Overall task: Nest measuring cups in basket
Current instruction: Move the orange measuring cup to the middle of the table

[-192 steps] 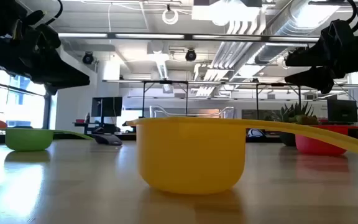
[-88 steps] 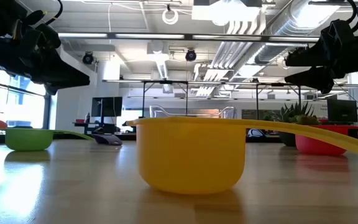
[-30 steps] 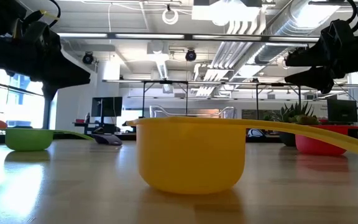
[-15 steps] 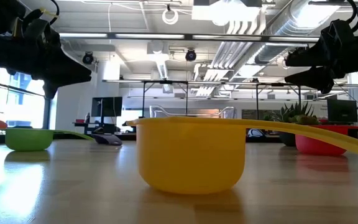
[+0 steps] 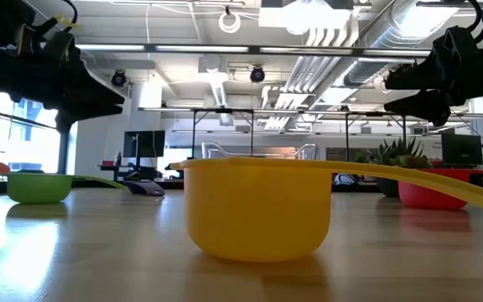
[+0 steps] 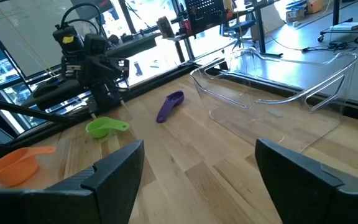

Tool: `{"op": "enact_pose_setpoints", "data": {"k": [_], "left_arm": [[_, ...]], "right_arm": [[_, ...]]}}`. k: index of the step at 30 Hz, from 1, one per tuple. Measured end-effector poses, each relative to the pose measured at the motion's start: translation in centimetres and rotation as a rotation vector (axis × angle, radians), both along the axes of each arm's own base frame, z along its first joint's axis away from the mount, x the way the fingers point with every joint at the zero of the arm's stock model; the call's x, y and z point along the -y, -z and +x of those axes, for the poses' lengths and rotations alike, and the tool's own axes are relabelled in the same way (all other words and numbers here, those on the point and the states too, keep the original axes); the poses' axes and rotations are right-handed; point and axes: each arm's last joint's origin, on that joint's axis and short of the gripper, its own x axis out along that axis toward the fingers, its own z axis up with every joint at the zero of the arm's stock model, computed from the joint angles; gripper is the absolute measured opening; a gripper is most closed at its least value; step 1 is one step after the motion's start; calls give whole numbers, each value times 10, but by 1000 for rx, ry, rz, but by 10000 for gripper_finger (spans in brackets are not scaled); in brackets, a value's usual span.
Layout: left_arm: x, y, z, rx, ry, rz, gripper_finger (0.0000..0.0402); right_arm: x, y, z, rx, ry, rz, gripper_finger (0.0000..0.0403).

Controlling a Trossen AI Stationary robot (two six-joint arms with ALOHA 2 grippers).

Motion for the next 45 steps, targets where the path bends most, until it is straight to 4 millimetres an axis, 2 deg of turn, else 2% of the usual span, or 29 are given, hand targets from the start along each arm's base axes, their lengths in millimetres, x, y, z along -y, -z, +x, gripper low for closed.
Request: {"op": "enact_pose_setpoints", "data": {"k": [7,10,14,19,30,35,41,45], "left_arm": [[-2,0,-1,4,-91,9,171],[-4,-1,-2,43,-174,-46,190],[-5,-3,-2,146,-225,-166,196],[-5,-11,-2,226,-219,-180,190],[-2,-42,-3,455,-83,-84,184],[-1,-65,-4,487,-32,-33,184],[-1,-91,-6,383,-26,42,184],[-1,-107,-10,258,-23,45,184]], "right_arm": [[0,0,0,0,0,0,298],[0,0,0,-1,0,0,298],[0,0,0,-1,0,0,298],[0,0,0,0,0,0,298],[0,0,0,1,0,3,298],[0,0,0,2,0,4,298],[0,0,0,3,1,9,298],[0,-1,0,48,12,99,298]]}}
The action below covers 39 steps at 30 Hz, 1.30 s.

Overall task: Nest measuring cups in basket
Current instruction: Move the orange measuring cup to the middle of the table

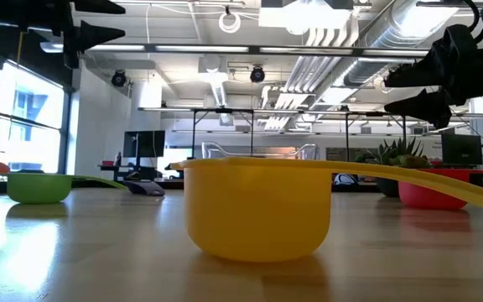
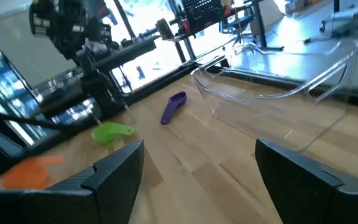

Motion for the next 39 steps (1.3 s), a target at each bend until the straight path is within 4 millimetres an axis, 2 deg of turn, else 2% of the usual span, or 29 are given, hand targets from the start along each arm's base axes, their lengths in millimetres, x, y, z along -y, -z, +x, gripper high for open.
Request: {"op": "enact_pose_setpoints", "data": {"k": [4,9,17,29,36,39], "left_arm": [[0,-13,-8,-105,0,0,184],[0,-26,-17,-171,11,-42,184],[1,-47,-19,-163,60,-161,184],[5,-82,-2,-100,174,-392,184],[9,-89,21,-145,269,-528,184],[12,-88,29,-215,330,-627,184]], "right_arm": [[0,-1,0,43,8,71,298],[0,-2,0,46,8,74,298],[0,-2,0,47,4,72,298],[0,-2,0,47,5,69,298],[0,-2,0,48,5,74,298],[0,-2,0,49,5,74,298]]}}
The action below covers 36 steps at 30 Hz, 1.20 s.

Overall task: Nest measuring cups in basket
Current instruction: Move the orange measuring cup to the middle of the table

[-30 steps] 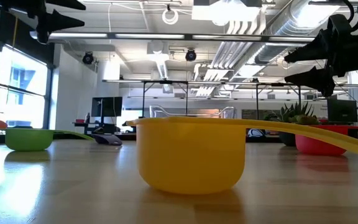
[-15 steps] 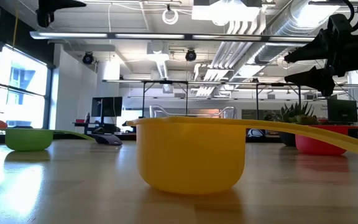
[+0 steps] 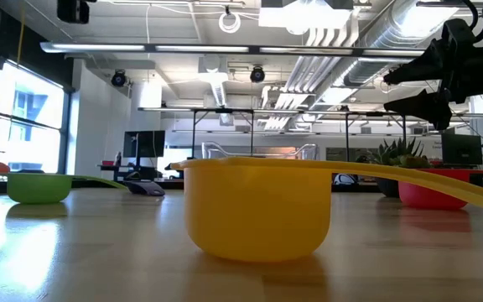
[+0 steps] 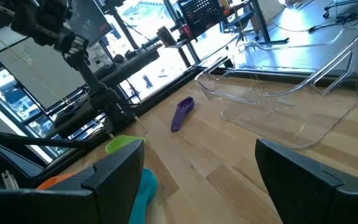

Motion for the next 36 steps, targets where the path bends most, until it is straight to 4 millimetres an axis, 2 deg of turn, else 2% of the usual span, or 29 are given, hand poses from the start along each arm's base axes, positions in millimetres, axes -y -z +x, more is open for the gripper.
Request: {"op": "enact_pose_setpoints", "data": {"k": [8,15,28,36], "left_arm": [[17,16,17,-284,74,-215,184],[33,31,25,-447,102,-330,184],[63,49,19,-685,178,-348,184],[93,65,22,-837,226,-331,184]], "right_arm": [[0,0,0,-2,0,-6,298],[0,1,0,-23,-3,-41,298],[0,1,0,-46,-7,-80,298],[0,1,0,-46,-7,-80,298]]}}
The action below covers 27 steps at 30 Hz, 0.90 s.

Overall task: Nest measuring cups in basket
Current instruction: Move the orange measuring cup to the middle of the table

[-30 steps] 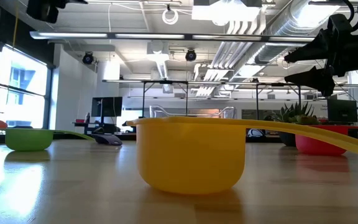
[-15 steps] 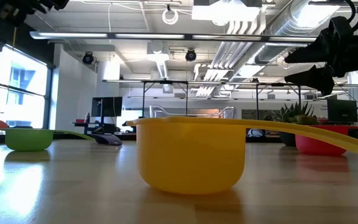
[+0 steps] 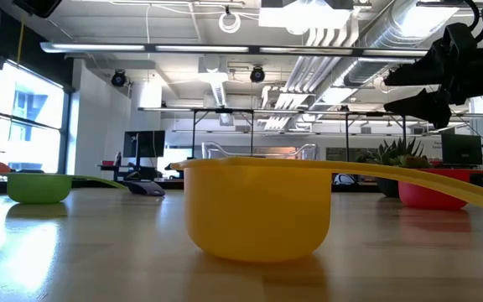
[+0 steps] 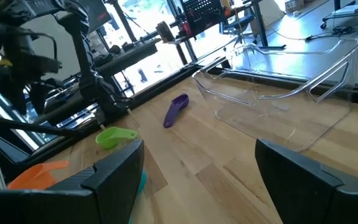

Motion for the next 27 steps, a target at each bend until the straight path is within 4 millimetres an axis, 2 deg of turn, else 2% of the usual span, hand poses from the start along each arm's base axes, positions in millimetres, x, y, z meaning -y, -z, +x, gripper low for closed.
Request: {"op": "enact_pose_setpoints", "data": {"k": [13,27], "left_arm": [[48,29,-1,-195,16,30,184],[67,62,14,-303,18,132,184]], "right_arm": [[0,1,0,-6,0,0,298],[0,1,0,-8,1,0,298]]}}
